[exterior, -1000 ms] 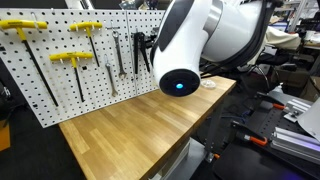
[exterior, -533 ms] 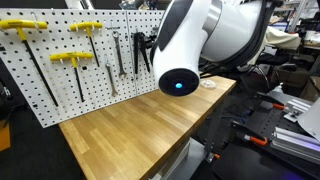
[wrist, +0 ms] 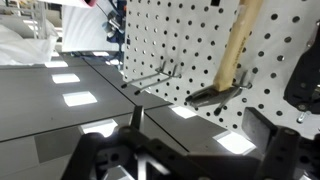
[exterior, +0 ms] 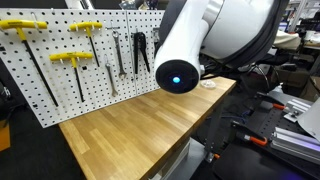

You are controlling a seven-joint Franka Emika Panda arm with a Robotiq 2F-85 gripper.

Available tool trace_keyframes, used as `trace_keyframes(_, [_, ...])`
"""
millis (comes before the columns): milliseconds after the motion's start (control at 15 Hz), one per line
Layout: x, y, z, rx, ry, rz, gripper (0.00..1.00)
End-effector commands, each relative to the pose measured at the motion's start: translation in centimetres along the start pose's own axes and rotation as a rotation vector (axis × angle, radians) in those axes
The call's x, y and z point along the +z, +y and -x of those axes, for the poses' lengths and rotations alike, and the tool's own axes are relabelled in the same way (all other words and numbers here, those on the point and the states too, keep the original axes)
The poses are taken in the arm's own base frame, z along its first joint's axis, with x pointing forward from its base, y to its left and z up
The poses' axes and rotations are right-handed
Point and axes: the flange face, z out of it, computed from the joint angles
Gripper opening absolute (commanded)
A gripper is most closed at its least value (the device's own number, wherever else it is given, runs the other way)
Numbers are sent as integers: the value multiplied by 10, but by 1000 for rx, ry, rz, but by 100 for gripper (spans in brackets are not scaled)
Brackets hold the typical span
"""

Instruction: Hang the hammer on the wall

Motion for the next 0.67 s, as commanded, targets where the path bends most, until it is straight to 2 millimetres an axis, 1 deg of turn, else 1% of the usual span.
trace_keyframes(0, [-5,2,-3,9,-24,8,100])
trace_keyframes(133, [-7,4,-9,22,-42,10,100])
trace_keyframes(600, [-4,6,-8,21,-49,12,100])
